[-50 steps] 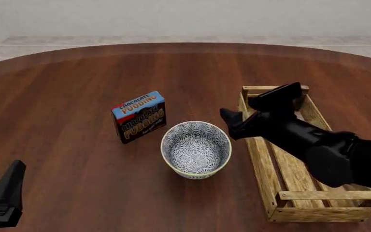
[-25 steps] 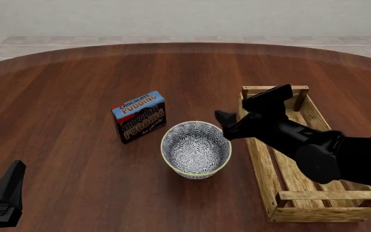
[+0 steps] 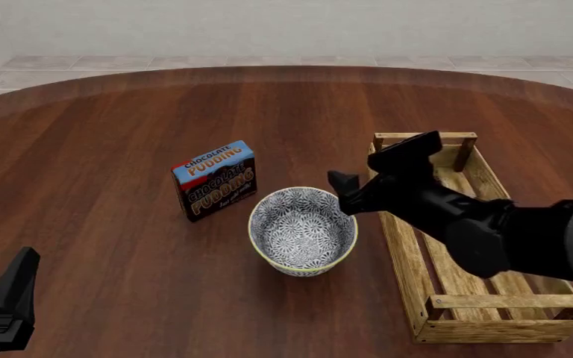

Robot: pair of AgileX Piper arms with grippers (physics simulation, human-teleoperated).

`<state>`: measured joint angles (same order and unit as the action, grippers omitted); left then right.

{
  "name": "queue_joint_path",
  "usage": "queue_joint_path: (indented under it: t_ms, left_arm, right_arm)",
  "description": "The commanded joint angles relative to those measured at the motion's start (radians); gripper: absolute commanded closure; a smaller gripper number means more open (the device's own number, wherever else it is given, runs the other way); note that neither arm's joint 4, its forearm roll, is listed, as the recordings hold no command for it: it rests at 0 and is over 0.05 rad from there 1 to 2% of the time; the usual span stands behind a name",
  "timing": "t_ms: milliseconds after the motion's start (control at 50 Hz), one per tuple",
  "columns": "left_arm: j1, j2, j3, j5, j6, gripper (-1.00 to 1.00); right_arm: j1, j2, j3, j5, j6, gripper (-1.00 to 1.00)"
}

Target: Pick up the bowl on the left and put it in the tray.

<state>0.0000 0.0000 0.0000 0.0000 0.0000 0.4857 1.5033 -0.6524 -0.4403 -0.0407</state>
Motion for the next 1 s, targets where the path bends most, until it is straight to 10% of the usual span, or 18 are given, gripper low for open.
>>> queue_joint_path:
  t_ms: [20,1000]
  left_arm:
    - [0.000,0.000,0.000,0.000,0.000,-1.00]
    - [0.000,0.000,0.000,0.000,0.000,-1.00]
  right_arm:
    - [-0.007,0.035,-0.012,-0.015,-0.004,-1.00]
    - [-0.014,0.144,-0.035,-0.080,-0.010,-1.00]
